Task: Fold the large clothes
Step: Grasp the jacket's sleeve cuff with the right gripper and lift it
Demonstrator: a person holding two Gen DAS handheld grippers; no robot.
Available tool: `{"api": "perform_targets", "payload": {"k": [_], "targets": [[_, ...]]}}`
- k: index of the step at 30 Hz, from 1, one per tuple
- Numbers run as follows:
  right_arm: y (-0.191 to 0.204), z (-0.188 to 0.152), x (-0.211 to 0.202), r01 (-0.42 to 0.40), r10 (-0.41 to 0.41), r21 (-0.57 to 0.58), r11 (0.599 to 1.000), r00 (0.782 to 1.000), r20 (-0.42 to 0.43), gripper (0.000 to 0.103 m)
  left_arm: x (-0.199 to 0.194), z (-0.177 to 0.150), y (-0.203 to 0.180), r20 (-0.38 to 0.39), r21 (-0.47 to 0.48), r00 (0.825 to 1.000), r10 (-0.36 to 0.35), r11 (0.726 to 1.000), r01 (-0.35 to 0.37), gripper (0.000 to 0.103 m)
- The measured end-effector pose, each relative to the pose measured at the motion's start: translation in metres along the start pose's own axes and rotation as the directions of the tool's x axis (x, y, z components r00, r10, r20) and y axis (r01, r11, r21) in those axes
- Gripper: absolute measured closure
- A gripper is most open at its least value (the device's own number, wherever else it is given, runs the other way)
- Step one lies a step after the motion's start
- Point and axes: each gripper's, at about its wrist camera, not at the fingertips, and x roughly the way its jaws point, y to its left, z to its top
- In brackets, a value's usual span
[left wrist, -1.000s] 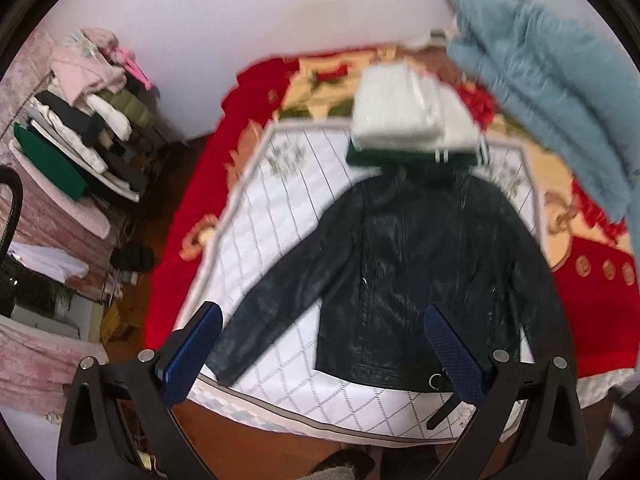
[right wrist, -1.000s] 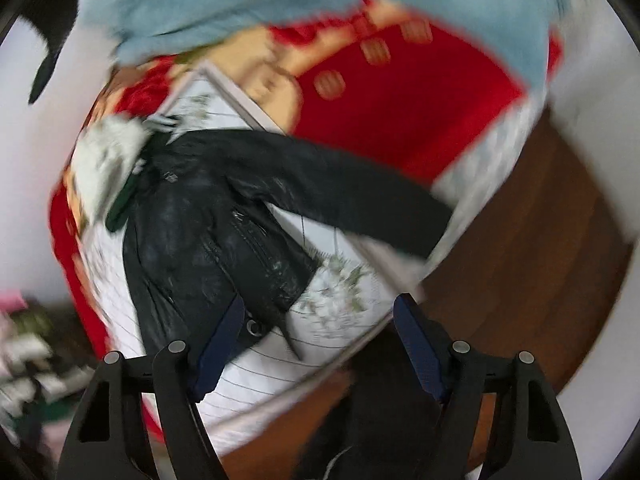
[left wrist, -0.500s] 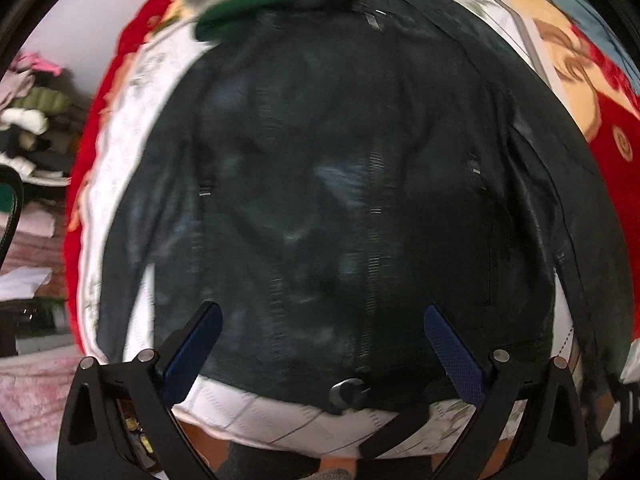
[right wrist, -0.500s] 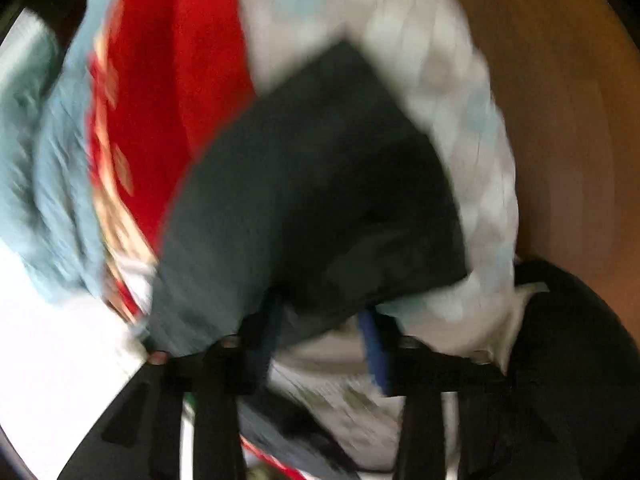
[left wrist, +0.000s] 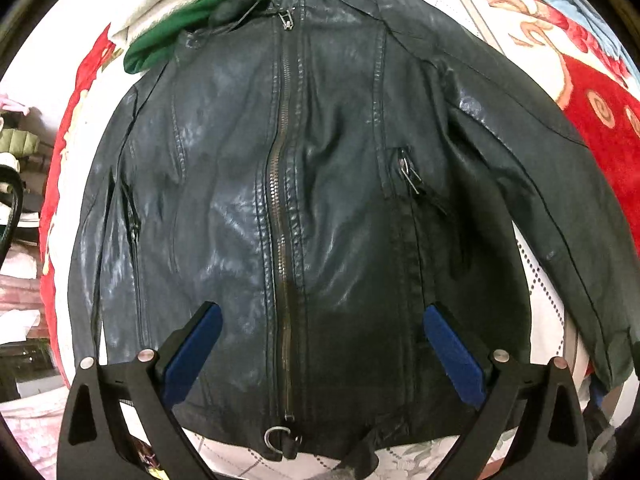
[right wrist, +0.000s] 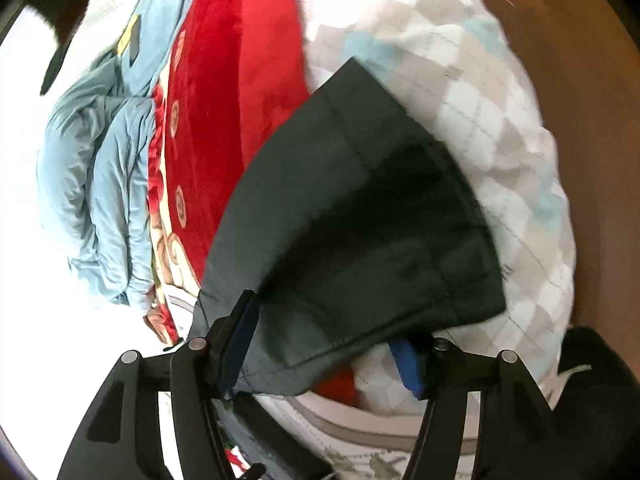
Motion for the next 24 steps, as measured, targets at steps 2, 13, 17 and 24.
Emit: {"api": "perform_targets", "payload": {"k": [2, 13, 17, 24], "targets": [[0.0, 0.005, 0.006, -0.01, 0.009, 0.029, 1.0, 1.0, 0.017, 0.072, 0.003, 0.003, -0.002, -0.003, -0.007, 1.0, 0.008, 1.0, -0.008, 0.0], [0.103, -0.003, -0.016, 0.064, -0.019, -0.37, 0.927, 0.992, 0.123, 0.088, -0.007, 0.014, 0.004, 0.051, -0.037, 0.999, -0.003, 0.999, 0.005, 0.0], [0.091, 0.014, -0.005, 0.129, -0.098, -0.281, 0.951, 0.988, 0.124, 0.079, -0.003, 0.013, 0.008, 0.037, -0.062, 0.999, -0.006, 0.998, 0.008, 0.0], [0.083, 0.025, -0.003, 0.086, -0.057, -0.265, 0.961, 0.992, 0.117, 0.076, 0.008, 0.012, 0.02, 0.028, -0.095, 1.0, -0.008, 0.995, 0.011, 0.0]]}}
